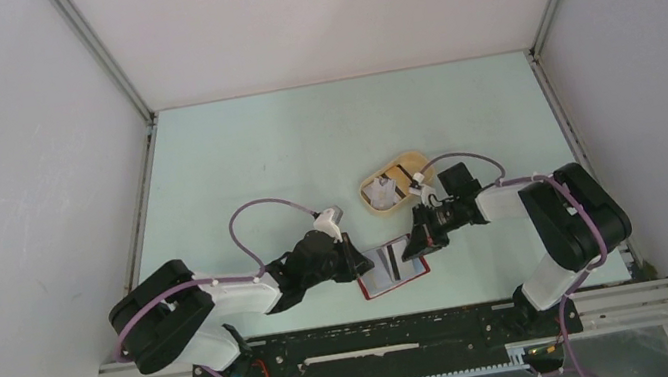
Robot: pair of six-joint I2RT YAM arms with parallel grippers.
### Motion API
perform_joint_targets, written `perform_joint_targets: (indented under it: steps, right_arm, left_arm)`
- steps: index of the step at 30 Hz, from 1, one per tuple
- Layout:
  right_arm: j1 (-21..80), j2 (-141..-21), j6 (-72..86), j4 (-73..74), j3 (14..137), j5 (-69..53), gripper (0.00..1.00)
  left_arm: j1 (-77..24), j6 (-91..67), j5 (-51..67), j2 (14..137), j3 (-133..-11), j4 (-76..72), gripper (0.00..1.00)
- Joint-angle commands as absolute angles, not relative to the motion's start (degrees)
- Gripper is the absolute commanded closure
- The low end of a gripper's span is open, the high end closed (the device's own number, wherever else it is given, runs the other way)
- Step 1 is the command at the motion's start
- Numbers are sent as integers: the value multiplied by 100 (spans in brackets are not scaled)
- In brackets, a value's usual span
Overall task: Put the credit cards into the card holder
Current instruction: Insert the credit card into the card holder.
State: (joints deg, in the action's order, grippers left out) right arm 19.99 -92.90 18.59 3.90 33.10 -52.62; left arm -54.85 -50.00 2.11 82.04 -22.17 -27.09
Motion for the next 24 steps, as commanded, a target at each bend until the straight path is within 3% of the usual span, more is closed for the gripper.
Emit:
perform_joint_targets:
  steps: [1,24]
  right_arm:
    - [2078,-9261,1674,574,3117,-4817,100]
    - [2321,-9501,2000,438,3190,-4685,100]
  left_arm:
    - [-5458,-4860,70,8243,-2223,-2491,95]
    - [-5458,-4817,155,8249,-2206,-2586,96]
